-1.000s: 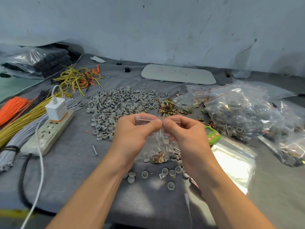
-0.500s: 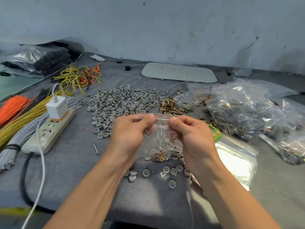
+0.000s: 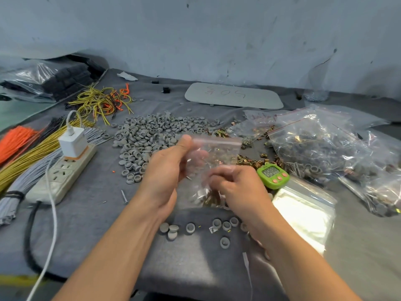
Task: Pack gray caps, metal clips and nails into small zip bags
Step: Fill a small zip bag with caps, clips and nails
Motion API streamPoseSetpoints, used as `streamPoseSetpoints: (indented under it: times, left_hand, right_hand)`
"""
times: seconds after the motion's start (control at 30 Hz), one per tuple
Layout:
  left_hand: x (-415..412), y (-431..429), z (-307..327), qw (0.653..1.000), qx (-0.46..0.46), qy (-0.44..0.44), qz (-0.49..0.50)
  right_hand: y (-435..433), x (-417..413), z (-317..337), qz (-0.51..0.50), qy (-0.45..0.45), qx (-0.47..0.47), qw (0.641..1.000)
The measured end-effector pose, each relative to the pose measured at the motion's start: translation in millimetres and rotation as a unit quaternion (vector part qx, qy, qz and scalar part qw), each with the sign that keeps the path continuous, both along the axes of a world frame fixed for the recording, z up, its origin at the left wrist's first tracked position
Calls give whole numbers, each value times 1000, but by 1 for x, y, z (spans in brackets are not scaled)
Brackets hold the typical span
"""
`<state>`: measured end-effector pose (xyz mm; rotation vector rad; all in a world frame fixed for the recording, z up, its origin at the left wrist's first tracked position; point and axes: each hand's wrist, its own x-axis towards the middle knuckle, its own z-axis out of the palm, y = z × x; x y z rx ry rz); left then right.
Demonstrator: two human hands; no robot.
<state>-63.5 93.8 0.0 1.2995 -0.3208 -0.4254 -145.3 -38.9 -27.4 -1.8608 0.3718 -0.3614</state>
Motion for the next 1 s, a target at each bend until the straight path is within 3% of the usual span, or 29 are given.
streamPoseSetpoints:
  times: [0.13,0.3,0.43,0.57,0.7,0.83,0.93,1.0]
  left_hand:
    - [-4,-1,-12,978,158,-51,-126]
    - [-10,-16,-8,987,137,7,-88]
    - [-22,-39,-3,991,109,5,-81]
    - [-36,-64,0,992,93,16,-84]
    - [-54,-100,1,979,142,-30,-141]
    - [-66,-153,5,983,146,-64,-88]
    - [-73,-185,6,991,89,-45,-92]
    - [-77,-194,2,986,112,-85,-92]
  right_hand:
    - [-13,-4,9,-81,-78,169,979]
    - [-28,-19,13,-90,-67,263,958]
    - [-42,-42,18,-6,-22,268,963]
    - [-68,-68,23,-57,-49,264,962]
    - [-99,-94,21,-116,-56,246,961]
    - [-121,-102,22,-211,-119,300,923]
    - [-142,-102,22,-259,-246,381,853]
    - [-152,-100,20,-299,-278,380,830]
